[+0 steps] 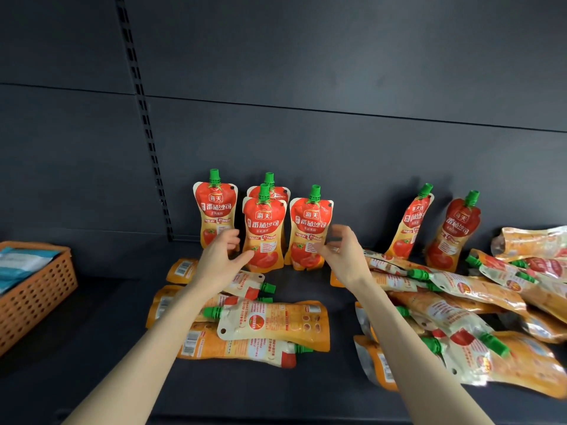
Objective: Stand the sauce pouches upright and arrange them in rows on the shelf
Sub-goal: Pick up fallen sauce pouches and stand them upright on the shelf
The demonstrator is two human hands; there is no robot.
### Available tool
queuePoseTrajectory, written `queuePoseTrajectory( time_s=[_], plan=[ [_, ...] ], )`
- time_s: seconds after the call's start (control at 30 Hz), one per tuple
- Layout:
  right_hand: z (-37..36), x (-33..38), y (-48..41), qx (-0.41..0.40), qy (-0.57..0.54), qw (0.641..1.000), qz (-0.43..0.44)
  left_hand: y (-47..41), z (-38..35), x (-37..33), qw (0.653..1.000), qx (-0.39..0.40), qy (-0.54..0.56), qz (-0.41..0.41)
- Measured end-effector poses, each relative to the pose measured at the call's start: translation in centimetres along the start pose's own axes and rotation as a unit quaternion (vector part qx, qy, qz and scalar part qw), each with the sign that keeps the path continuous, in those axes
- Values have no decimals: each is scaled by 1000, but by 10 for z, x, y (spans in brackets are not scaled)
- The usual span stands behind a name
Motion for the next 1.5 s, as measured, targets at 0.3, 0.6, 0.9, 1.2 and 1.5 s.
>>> queuePoseTrajectory(
  time_s=[0.3, 0.6, 0.9, 1.2, 1.5],
  plan=[
    [-25, 12, 75, 221, 12, 974, 45, 45, 18, 29, 964, 78, -254, 17],
    [-45, 22, 89, 276, 266, 919, 87, 30, 31, 31, 910, 164, -380, -26],
    [-45, 29, 99, 233, 120, 964, 53, 10, 42, 45, 936, 228, -260, -63],
    [-32, 47, 101, 151, -95, 984, 28, 10, 68, 56, 977, 180, -23, -109],
    [-52, 75, 86, 117, -350, 925, -93, 23, 95, 22, 953, 92, 285, -41]
  ],
)
Point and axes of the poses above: each hand's wrist, its own y-axis away from the middle knuckle, its own z-axis out of the back of the hand, x = y × z, the point moved 3 cm from there along -y, towards the middle knuckle, and after that the axes turned 1 degree about -z, right-handed, at the moved point
